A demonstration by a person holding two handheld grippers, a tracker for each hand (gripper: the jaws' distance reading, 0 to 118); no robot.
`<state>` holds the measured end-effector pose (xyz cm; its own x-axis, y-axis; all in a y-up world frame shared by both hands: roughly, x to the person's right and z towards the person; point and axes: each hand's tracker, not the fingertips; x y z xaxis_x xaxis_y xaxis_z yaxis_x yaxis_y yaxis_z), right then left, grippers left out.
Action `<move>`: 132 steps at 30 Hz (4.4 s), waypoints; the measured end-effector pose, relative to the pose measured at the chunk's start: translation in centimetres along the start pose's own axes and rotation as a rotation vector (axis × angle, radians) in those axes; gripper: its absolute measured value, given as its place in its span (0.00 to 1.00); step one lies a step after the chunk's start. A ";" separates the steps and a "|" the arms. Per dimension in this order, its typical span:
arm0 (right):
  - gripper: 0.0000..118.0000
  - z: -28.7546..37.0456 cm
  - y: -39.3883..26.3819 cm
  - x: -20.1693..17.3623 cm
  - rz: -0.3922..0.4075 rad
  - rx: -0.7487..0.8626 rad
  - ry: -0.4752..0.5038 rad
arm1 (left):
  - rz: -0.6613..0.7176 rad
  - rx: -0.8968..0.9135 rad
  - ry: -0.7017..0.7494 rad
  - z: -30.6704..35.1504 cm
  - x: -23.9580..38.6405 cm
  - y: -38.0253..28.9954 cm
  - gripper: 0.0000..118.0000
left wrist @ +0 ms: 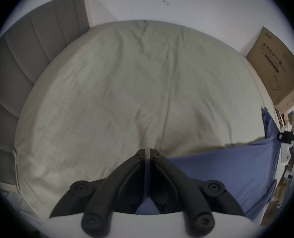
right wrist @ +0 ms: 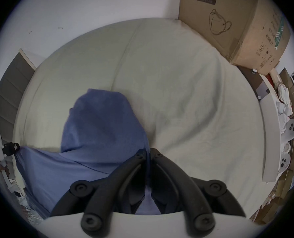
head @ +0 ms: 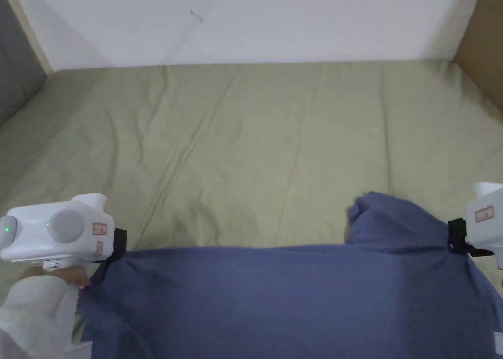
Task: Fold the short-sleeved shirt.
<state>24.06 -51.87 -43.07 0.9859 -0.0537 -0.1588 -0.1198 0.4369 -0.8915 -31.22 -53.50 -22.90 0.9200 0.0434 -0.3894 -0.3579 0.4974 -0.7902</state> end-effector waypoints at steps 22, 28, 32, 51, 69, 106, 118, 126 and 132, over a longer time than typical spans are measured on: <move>0.02 17.9 -21.7 5.5 0.088 0.043 0.044 | -0.040 0.080 -0.101 16.9 -4.7 -18.8 0.02; 0.26 12.7 -28.7 6.1 0.074 -0.021 0.009 | 0.012 -0.020 -0.115 13.4 -5.3 -24.4 0.23; 0.69 13.0 -29.2 5.3 0.062 -0.010 -0.045 | 0.122 0.008 -0.101 13.4 -6.8 -25.0 0.85; 0.04 19.6 -29.6 -8.6 0.209 0.389 0.168 | 0.513 0.208 -0.411 17.6 -10.3 -31.1 0.13; 0.04 17.7 -30.0 -11.3 0.252 0.283 0.179 | 0.951 0.058 -0.625 7.3 -11.0 -31.8 0.07; 0.04 17.7 -32.4 5.2 -0.190 0.245 0.040 | -0.524 0.060 -0.610 13.8 25.4 -24.4 0.78; 0.04 17.8 -32.0 3.3 -0.140 0.253 0.087 | -0.052 0.015 -0.643 11.8 18.1 -22.4 0.06; 0.04 17.5 -31.9 3.0 -0.133 0.244 0.097 | -0.128 -0.227 -0.750 8.1 24.0 -26.0 0.06; 0.04 17.4 -31.8 3.1 -0.127 0.239 0.091 | -0.091 -0.227 -0.785 8.3 23.2 -26.3 0.06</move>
<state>32.96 -50.35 -7.84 0.9753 -0.1977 -0.0990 0.0461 0.6200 -0.7832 0.91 -58.35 -7.22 0.7606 0.6466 0.0584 -0.2225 0.3442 -0.9122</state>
